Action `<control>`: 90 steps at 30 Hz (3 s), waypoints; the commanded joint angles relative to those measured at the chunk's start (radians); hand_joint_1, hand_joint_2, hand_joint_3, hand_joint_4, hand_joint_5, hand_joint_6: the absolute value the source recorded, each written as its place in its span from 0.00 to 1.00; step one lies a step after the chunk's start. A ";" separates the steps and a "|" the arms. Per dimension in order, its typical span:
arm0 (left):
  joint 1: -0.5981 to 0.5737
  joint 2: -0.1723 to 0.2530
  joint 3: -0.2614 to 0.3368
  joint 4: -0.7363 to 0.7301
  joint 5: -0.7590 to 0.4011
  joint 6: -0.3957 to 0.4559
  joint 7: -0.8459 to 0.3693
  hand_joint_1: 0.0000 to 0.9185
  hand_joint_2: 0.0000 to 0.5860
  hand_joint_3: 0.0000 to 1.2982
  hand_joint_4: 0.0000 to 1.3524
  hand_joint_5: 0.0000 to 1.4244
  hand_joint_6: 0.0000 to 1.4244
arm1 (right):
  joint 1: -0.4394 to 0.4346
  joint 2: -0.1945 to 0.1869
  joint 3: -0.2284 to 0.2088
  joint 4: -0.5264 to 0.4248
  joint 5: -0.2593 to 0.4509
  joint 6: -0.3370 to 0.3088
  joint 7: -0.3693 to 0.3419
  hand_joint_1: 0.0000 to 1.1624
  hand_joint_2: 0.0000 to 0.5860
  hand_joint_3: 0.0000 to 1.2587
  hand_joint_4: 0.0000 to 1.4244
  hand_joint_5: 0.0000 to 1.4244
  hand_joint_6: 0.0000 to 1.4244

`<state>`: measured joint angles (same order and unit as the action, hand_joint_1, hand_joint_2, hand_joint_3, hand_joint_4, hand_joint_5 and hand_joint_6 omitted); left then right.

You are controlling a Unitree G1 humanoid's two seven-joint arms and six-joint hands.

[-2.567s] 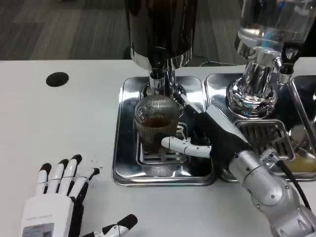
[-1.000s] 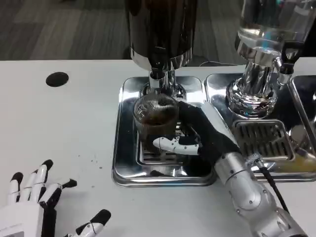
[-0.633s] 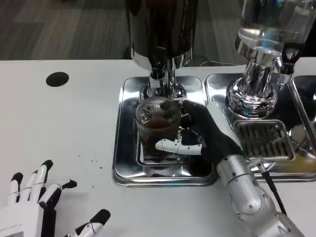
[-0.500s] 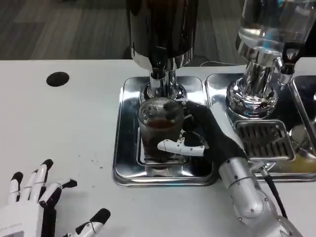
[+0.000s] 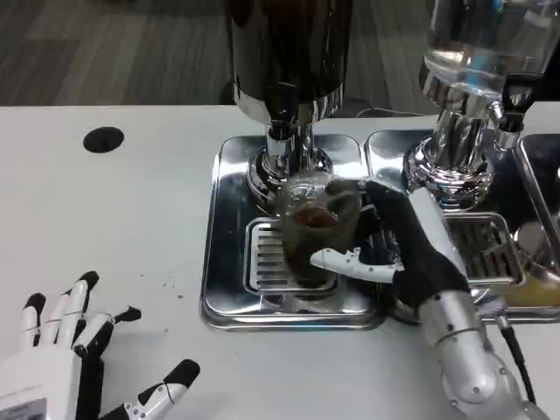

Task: Grasp the cup under the faucet to collect the drink, then remove the cup.

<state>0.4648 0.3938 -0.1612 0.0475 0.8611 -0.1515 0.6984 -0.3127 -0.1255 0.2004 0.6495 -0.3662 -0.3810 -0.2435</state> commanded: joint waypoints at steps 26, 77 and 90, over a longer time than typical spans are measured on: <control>-0.080 -0.007 -0.053 0.018 0.024 0.013 -0.035 0.00 0.21 0.31 0.00 0.07 0.00 | 0.338 -0.114 -0.150 -0.459 0.009 -0.057 -0.003 0.75 0.31 0.60 0.59 0.51 0.43; -0.072 -0.004 -0.102 -0.030 0.058 0.054 -0.054 0.00 0.20 0.31 0.00 0.07 0.00 | 0.552 -0.135 -0.105 -0.294 -0.163 -0.324 -0.179 0.69 0.30 0.42 0.45 0.41 0.37; -0.081 -0.012 -0.107 -0.017 0.055 0.055 -0.056 0.00 0.20 0.31 0.00 0.07 0.00 | 0.542 -0.159 -0.096 -0.267 -0.119 -0.348 -0.135 0.65 0.29 0.29 0.33 0.35 0.33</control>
<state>0.3849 0.3839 -0.2655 0.0267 0.9157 -0.1019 0.6555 0.2411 -0.2777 0.1020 0.3819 -0.5021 -0.7014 -0.3889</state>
